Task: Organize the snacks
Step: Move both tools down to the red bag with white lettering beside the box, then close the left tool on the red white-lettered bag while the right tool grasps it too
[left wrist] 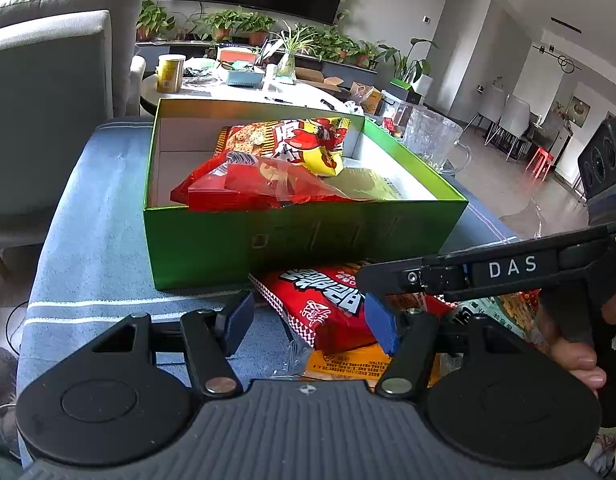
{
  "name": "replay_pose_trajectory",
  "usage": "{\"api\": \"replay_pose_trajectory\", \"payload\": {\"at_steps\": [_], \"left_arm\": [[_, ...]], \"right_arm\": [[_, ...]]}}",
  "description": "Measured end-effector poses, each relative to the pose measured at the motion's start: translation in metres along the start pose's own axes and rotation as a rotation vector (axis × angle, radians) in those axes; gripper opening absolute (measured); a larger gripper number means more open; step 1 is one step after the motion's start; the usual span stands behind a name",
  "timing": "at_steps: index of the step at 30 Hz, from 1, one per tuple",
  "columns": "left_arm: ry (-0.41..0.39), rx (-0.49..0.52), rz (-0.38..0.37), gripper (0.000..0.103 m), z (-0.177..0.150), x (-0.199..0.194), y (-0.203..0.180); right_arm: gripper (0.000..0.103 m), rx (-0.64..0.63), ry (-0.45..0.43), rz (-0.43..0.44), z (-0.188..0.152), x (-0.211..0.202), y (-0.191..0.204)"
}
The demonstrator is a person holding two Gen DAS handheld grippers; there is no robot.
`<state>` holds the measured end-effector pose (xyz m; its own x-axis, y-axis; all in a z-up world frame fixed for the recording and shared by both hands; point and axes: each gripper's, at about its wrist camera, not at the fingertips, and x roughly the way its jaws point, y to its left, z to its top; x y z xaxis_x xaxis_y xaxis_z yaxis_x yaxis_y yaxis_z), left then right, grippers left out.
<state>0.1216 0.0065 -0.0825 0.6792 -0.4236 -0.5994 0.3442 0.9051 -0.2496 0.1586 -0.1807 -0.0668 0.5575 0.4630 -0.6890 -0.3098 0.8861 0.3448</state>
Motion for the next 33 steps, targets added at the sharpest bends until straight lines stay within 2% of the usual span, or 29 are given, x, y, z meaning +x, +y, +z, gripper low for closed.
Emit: {"api": "replay_pose_trajectory", "payload": {"at_steps": [9, 14, 16, 20, 24, 33], "left_arm": [[0.011, -0.022, -0.023, 0.059, 0.001, 0.003, 0.005], [0.024, -0.031, -0.057, 0.059, 0.002, 0.007, 0.003], [0.023, -0.017, -0.05, 0.059, 0.002, 0.006, -0.002], [0.008, 0.004, -0.033, 0.059, 0.003, 0.002, -0.008], [-0.032, 0.028, -0.023, 0.059, 0.007, -0.011, -0.016], [-0.157, 0.094, -0.022, 0.059, 0.023, -0.046, -0.039]], "right_arm": [[0.069, 0.014, 0.015, -0.004, 0.004, 0.004, -0.001], [0.068, 0.027, 0.032, 0.022, 0.006, 0.007, -0.001], [0.067, 0.026, 0.048, 0.055, 0.007, 0.007, 0.0], [0.067, 0.002, 0.04, 0.059, 0.006, 0.004, 0.006], [0.066, 0.004, 0.009, 0.074, 0.006, -0.006, 0.009], [0.067, -0.077, -0.127, 0.089, 0.015, -0.045, 0.029]]}}
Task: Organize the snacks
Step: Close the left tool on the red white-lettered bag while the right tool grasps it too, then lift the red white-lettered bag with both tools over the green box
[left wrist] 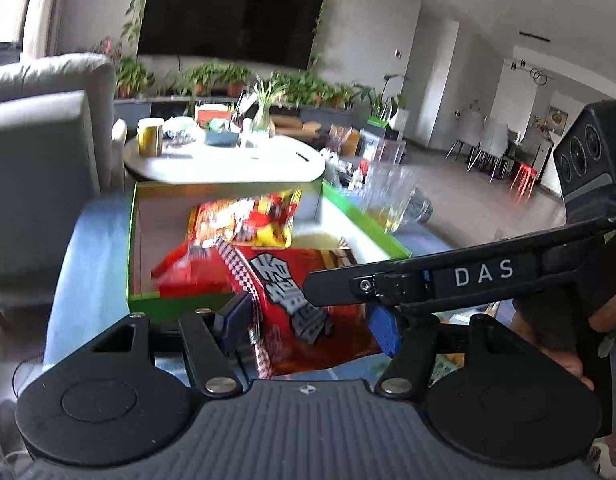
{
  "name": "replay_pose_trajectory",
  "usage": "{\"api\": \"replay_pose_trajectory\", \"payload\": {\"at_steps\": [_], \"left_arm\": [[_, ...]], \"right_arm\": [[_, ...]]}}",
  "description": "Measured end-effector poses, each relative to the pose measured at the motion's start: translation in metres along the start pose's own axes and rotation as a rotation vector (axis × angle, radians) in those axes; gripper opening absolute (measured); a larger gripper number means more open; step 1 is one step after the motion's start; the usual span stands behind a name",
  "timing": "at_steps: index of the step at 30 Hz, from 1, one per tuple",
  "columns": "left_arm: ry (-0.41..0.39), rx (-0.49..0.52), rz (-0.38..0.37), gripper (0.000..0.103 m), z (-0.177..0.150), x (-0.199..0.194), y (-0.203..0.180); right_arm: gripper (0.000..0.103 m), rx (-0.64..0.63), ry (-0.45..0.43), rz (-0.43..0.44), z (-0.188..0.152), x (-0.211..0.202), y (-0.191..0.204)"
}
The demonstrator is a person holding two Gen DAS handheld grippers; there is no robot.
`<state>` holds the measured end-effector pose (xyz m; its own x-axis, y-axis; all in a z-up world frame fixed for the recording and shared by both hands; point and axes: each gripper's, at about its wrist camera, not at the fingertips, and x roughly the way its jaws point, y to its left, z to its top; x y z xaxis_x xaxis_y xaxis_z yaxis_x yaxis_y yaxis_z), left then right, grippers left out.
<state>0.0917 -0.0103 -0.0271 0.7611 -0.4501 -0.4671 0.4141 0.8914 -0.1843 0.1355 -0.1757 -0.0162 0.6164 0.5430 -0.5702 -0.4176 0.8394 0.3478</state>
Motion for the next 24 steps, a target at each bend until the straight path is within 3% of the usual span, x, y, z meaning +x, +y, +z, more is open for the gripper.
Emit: {"api": "replay_pose_trajectory", "payload": {"at_steps": [15, 24], "left_arm": [[-0.104, 0.034, 0.061, 0.06, 0.044, 0.017, 0.01], [-0.097, 0.014, 0.108, 0.06, 0.061, 0.052, 0.035]], "right_arm": [[0.067, -0.035, -0.147, 0.014, 0.041, 0.007, -0.001], [0.067, -0.016, -0.185, 0.04, 0.061, 0.036, -0.012]]}}
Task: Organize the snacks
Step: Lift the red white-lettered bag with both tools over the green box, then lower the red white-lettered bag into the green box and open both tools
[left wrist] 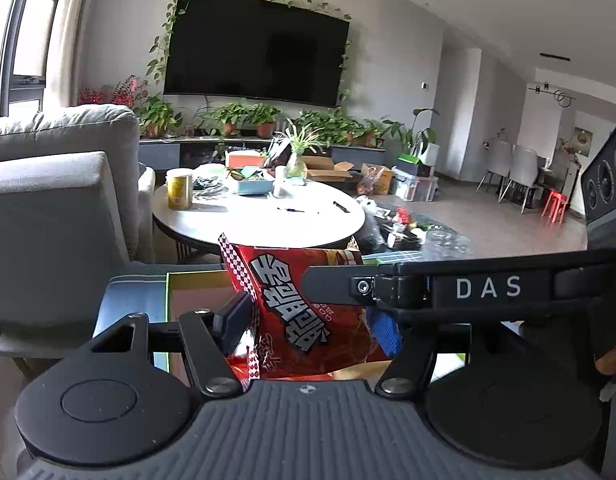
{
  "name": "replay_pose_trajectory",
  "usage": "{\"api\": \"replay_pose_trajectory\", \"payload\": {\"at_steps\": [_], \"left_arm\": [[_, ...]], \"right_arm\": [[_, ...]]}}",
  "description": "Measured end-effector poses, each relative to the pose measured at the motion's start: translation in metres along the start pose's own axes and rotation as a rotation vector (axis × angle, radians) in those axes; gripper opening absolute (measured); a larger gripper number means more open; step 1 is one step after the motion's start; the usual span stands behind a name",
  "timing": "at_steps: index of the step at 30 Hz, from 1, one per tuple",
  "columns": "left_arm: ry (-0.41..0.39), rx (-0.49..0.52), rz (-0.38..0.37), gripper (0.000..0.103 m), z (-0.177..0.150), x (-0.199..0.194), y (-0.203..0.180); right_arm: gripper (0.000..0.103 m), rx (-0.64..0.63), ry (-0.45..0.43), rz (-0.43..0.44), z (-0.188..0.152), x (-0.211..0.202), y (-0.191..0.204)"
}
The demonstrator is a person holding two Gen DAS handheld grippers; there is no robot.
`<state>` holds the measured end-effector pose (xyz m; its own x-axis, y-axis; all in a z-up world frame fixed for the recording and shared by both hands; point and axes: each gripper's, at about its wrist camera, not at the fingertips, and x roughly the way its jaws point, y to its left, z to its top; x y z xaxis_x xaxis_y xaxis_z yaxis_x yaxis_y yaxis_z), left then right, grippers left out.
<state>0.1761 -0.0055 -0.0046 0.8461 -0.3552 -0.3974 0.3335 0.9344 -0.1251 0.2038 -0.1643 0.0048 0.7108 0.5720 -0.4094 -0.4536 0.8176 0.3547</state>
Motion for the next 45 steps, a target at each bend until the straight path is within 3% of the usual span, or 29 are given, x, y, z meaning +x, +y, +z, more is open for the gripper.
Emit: {"api": "replay_pose_trajectory", "payload": {"at_steps": [10, 16, 20, 35, 45], "left_arm": [[0.037, -0.009, 0.029, 0.06, 0.0, 0.039, 0.018], [0.057, -0.034, 0.118, 0.063, -0.01, 0.049, 0.033], [0.073, -0.057, 0.119, 0.064, -0.015, 0.045, 0.038], [0.035, -0.045, 0.108, 0.068, -0.01, 0.001, 0.013], [0.051, -0.03, 0.059, 0.069, -0.026, -0.031, -0.021]], "right_arm": [[0.067, 0.029, 0.019, -0.01, 0.004, 0.034, -0.017], [0.067, 0.048, 0.025, -0.049, 0.004, 0.046, -0.028], [0.067, 0.086, 0.031, -0.054, 0.004, 0.037, -0.036], [0.067, 0.044, 0.021, -0.091, 0.009, -0.004, -0.02], [0.067, 0.035, 0.035, -0.118, -0.014, -0.043, -0.021]]}}
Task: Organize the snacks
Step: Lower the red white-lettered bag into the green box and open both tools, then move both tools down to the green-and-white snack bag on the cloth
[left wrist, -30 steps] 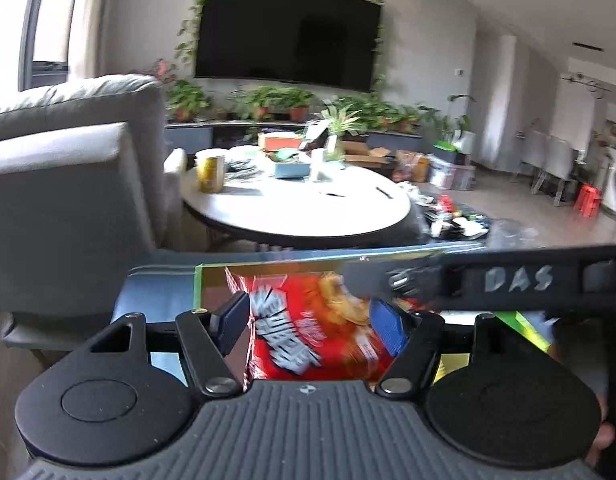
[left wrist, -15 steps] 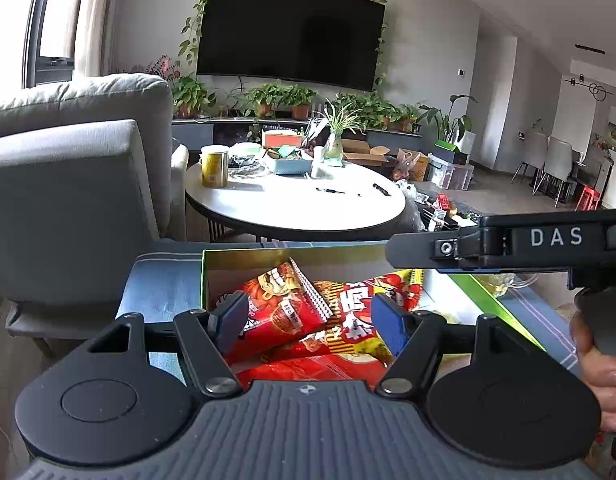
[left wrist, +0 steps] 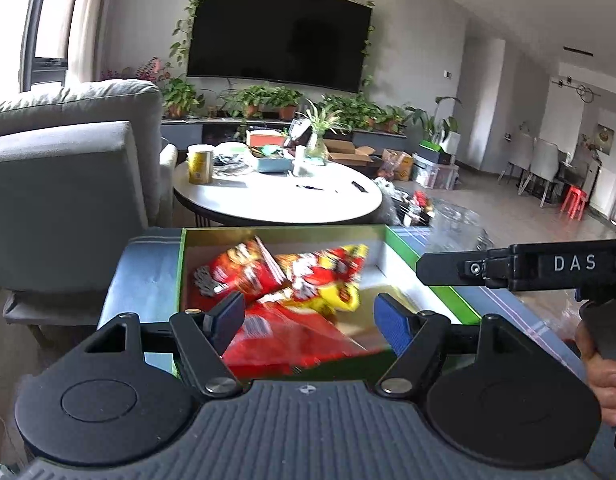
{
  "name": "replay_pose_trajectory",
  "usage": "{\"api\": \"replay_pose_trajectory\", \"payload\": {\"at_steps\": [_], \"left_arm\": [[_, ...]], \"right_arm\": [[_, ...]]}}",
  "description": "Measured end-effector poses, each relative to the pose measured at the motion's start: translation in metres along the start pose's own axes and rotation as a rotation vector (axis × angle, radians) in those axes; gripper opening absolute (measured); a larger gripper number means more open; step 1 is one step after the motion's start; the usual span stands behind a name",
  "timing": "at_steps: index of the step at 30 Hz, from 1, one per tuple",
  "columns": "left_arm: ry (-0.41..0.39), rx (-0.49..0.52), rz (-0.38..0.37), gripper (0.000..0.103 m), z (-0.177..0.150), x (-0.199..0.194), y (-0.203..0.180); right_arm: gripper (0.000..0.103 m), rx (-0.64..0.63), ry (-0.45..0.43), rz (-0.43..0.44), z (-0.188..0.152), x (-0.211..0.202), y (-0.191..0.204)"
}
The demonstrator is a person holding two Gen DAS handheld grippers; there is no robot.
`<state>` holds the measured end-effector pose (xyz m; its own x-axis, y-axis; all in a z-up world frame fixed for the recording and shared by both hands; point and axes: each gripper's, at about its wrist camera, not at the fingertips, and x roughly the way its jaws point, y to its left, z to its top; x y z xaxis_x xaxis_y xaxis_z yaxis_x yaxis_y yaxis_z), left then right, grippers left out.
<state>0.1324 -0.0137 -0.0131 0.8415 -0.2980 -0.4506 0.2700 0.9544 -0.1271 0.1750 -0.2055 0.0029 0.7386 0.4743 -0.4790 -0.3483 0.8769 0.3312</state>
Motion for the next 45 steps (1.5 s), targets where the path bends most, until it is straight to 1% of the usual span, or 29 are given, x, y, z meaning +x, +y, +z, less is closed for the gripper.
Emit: {"api": "replay_pose_trajectory", "payload": {"at_steps": [9, 19, 25, 29, 34, 41, 45], "left_arm": [[0.047, 0.015, -0.051, 0.069, -0.018, -0.012, -0.031], [0.104, 0.039, -0.074, 0.069, -0.031, -0.012, -0.056], [0.133, 0.055, -0.088, 0.069, -0.038, -0.013, -0.068], [0.168, 0.066, -0.108, 0.069, -0.046, -0.011, -0.075], [0.216, 0.1, -0.154, 0.069, -0.055, -0.009, -0.088], [0.263, 0.132, -0.201, 0.069, -0.064, -0.007, -0.101], [0.29, 0.152, -0.213, 0.069, -0.068, -0.003, -0.106]], "right_arm": [[0.067, 0.013, 0.011, -0.029, -0.021, -0.028, -0.015], [0.067, 0.057, 0.024, -0.035, -0.038, -0.04, -0.038], [0.067, 0.096, 0.031, -0.055, -0.046, -0.046, -0.057], [0.067, 0.108, 0.047, -0.067, -0.051, -0.047, -0.067], [0.067, 0.108, 0.07, -0.076, -0.057, -0.05, -0.074], [0.067, 0.1, 0.133, -0.092, -0.068, -0.047, -0.079], [0.067, 0.102, 0.146, -0.063, -0.072, -0.051, -0.081]]}}
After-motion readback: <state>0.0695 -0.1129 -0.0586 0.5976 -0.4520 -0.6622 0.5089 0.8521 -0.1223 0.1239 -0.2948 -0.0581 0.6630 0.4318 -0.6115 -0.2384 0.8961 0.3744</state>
